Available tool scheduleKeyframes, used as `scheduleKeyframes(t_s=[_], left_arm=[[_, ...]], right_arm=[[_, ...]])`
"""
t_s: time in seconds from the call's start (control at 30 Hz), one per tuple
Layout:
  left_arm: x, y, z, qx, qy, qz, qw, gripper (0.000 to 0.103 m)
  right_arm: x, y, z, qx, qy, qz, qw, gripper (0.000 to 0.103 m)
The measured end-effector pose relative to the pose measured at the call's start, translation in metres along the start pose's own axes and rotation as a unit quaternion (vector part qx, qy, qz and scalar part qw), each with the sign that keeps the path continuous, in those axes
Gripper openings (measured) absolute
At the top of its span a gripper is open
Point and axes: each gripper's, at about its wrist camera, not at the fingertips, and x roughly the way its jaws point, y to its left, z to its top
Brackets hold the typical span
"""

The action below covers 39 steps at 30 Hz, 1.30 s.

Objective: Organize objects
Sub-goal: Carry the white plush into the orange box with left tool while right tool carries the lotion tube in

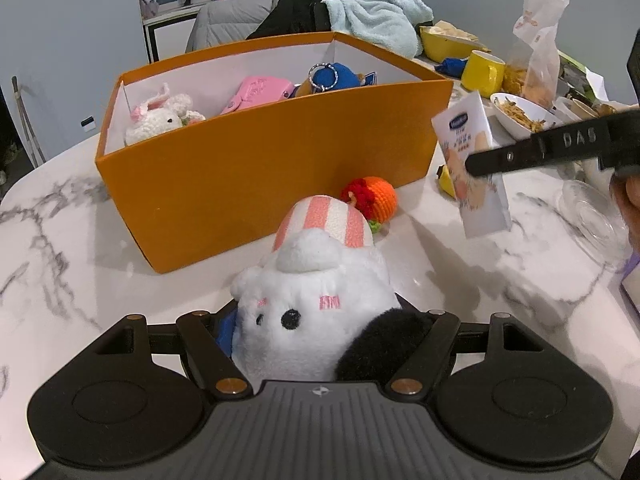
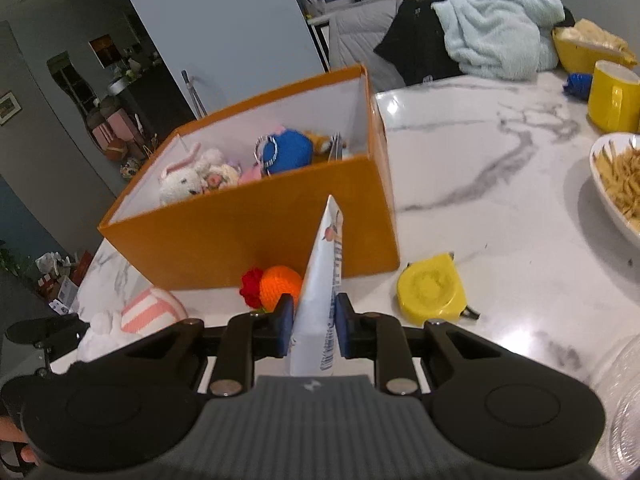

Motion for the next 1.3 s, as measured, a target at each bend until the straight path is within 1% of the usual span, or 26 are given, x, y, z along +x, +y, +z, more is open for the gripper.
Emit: scheduleKeyframes(t_s=[0.23,0.4,0.53,0.63,0.83,0.93,1.03,1.13,1.23,1.3], left_arm=[[-0.012,0.001,0.0,-0.001,-0.015,-0.009,0.9998,0.085],[-0.027,-0.002,0.009,0.005,-0.046,-0.019,0.9987,0.085],[-0.046,-0.003,0.031,0.003,-0.088,-0.025,0.9958,0.085],[-0.06,0.0,0.054,-0.002,-0.119,-0.024,0.9925,0.085],[-0.065,0.015,0.102,-0.002,-0.145,0.006,0.9894,0.085],[-0.061,0.024,0.12,-0.013,-0.159,0.014,0.987,0.085],[-0.057,0.029,0.13,-0.027,-0.176,0.017,0.9839,0.085],[-0.047,0.038,0.136,-0.053,-0.188,0.017,0.9807,0.085],[-0.032,0.049,0.137,-0.085,-0.184,0.014,0.9792,0.085],[-0.019,0.054,0.138,-0.101,-0.17,0.017,0.98,0.085]], right_arm=[[-0.025,0.003,0.014,-0.009,-0.038,0.009,0.999,0.023],[-0.039,0.011,0.023,-0.024,-0.062,0.018,0.998,0.023],[-0.05,0.018,0.038,-0.017,-0.086,0.039,0.995,0.023],[-0.056,0.025,0.053,-0.009,-0.104,0.053,0.993,0.023],[-0.061,0.045,0.088,-0.02,-0.142,0.066,0.987,0.023],[-0.057,0.054,0.106,-0.025,-0.156,0.067,0.985,0.023],[-0.049,0.061,0.12,-0.027,-0.163,0.067,0.984,0.023],[-0.034,0.066,0.131,-0.023,-0.161,0.071,0.984,0.023],[-0.013,0.07,0.135,-0.02,-0.151,0.075,0.986,0.023],[0.002,0.072,0.133,-0.022,-0.137,0.075,0.987,0.023]])
